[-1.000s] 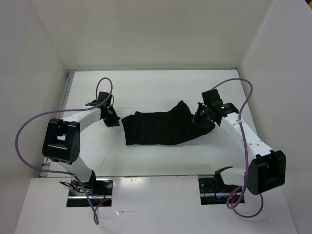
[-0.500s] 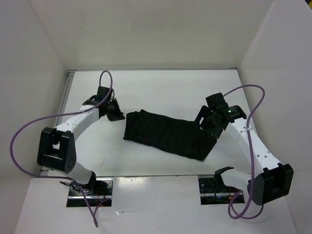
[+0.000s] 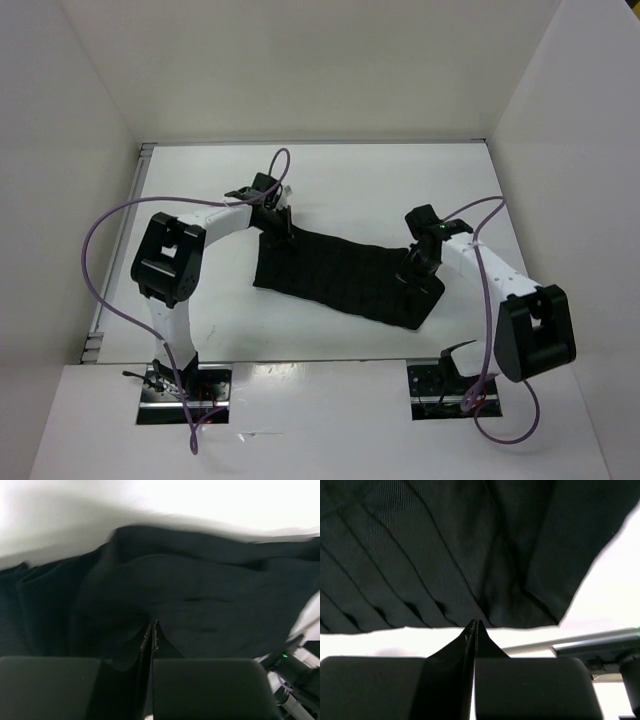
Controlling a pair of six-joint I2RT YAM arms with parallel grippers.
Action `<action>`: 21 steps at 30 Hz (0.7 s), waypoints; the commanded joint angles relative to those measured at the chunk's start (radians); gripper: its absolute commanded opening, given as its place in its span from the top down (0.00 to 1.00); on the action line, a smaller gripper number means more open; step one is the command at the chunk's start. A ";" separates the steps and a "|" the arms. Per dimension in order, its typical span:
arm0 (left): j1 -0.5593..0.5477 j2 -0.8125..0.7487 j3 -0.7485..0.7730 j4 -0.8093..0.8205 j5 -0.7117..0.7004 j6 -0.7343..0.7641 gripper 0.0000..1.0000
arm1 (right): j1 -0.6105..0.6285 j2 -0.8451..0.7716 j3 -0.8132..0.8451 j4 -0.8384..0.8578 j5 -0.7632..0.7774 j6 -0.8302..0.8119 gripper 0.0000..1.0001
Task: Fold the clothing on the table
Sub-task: Fold the skirt
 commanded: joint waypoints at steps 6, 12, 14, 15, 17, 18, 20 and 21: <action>0.002 0.011 -0.070 -0.033 -0.089 -0.004 0.96 | 0.018 0.244 -0.010 0.186 -0.030 -0.022 1.00; 0.080 -0.032 -0.151 0.007 -0.066 -0.041 0.98 | 0.018 0.448 0.129 0.255 0.005 -0.061 1.00; 0.109 -0.041 -0.152 0.007 -0.104 -0.051 0.98 | 0.018 0.521 0.236 0.255 0.026 -0.091 1.00; 0.120 -0.053 -0.142 -0.002 -0.104 -0.051 0.98 | 0.018 0.547 0.275 0.255 0.037 -0.100 1.00; 0.151 -0.053 -0.101 -0.016 -0.133 -0.038 0.98 | 0.018 0.607 0.385 0.264 0.049 -0.131 1.00; 0.161 -0.041 -0.081 -0.030 -0.133 -0.026 0.98 | 0.018 0.620 0.419 0.264 0.049 -0.131 1.00; 0.180 -0.023 -0.014 -0.059 -0.142 -0.012 0.98 | 0.027 0.620 0.494 0.252 0.094 -0.140 1.00; 0.195 -0.010 0.008 -0.070 -0.142 0.000 0.98 | 0.027 0.570 0.504 0.236 0.112 -0.154 0.94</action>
